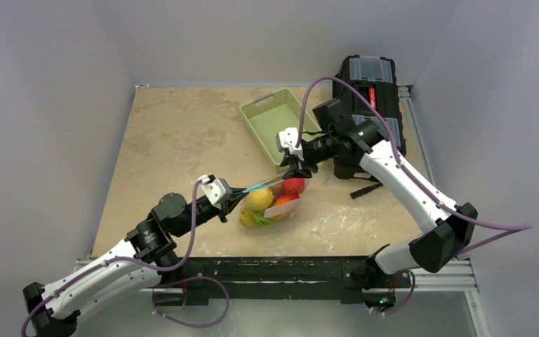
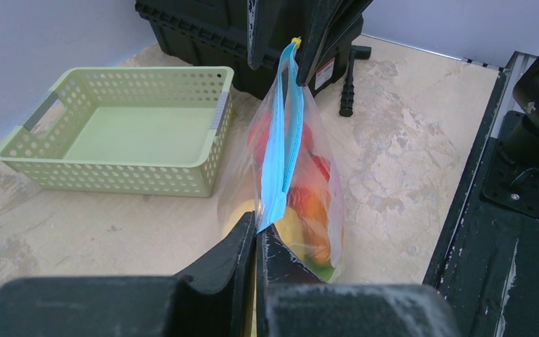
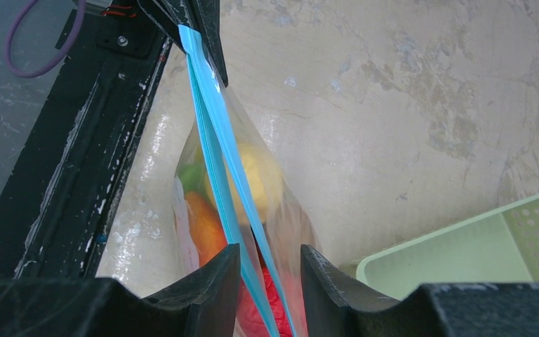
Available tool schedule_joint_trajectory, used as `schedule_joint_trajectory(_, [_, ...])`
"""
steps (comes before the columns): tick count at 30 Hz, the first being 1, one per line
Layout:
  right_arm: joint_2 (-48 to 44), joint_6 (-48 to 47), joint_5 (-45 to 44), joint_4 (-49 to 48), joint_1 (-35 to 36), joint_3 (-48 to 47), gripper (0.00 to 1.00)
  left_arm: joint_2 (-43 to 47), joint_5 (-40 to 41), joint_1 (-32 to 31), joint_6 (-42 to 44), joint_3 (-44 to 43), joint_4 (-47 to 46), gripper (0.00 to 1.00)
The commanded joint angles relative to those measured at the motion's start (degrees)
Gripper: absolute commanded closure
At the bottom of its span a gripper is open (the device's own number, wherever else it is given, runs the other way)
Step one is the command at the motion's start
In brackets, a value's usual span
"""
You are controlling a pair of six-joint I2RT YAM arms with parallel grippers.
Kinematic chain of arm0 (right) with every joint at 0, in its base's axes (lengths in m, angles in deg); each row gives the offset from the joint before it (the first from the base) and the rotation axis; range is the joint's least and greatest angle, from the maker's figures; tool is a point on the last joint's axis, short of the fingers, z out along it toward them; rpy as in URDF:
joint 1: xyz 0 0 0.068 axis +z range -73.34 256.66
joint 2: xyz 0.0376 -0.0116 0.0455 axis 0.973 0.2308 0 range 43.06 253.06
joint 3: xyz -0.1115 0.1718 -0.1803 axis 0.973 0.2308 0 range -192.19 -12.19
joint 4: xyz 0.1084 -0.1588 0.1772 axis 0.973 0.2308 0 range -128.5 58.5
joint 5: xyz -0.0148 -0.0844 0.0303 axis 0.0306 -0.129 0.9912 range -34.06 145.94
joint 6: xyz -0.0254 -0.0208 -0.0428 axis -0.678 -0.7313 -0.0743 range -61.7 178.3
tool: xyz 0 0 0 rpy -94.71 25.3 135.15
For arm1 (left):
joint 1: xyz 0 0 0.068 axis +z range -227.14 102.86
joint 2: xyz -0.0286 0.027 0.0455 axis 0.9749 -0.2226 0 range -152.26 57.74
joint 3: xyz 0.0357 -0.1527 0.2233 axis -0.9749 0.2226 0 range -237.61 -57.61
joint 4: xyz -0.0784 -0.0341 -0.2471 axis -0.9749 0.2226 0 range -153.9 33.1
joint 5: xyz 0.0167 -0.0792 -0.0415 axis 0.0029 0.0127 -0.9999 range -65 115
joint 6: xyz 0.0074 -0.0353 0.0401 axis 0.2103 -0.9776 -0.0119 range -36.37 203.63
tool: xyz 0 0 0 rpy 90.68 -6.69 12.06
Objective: Open the zip-top bag and remove the fake food
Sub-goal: Open the zipper of the food storage bag at the center of the board.
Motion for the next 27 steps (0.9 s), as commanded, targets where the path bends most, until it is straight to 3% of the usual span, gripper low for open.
schedule_joint_trajectory(1, [-0.1, 0.2, 0.0, -0.8, 0.1, -1.9, 0.64, 0.7, -0.8, 0.2, -0.6, -1.5, -2.5, 1.0])
schedule_joint_trajectory(21, [2.7, -1.2, -2.1, -1.8, 0.2, 1.2, 0.67, 0.7, -0.9, 0.2, -0.6, -1.6, -2.5, 1.0])
schedule_joint_trajectory(27, [3.0, -1.9, -1.7, -1.7, 0.4, 1.9, 0.72, 0.5, -1.1, 0.2, -0.6, -1.6, -2.6, 1.0])
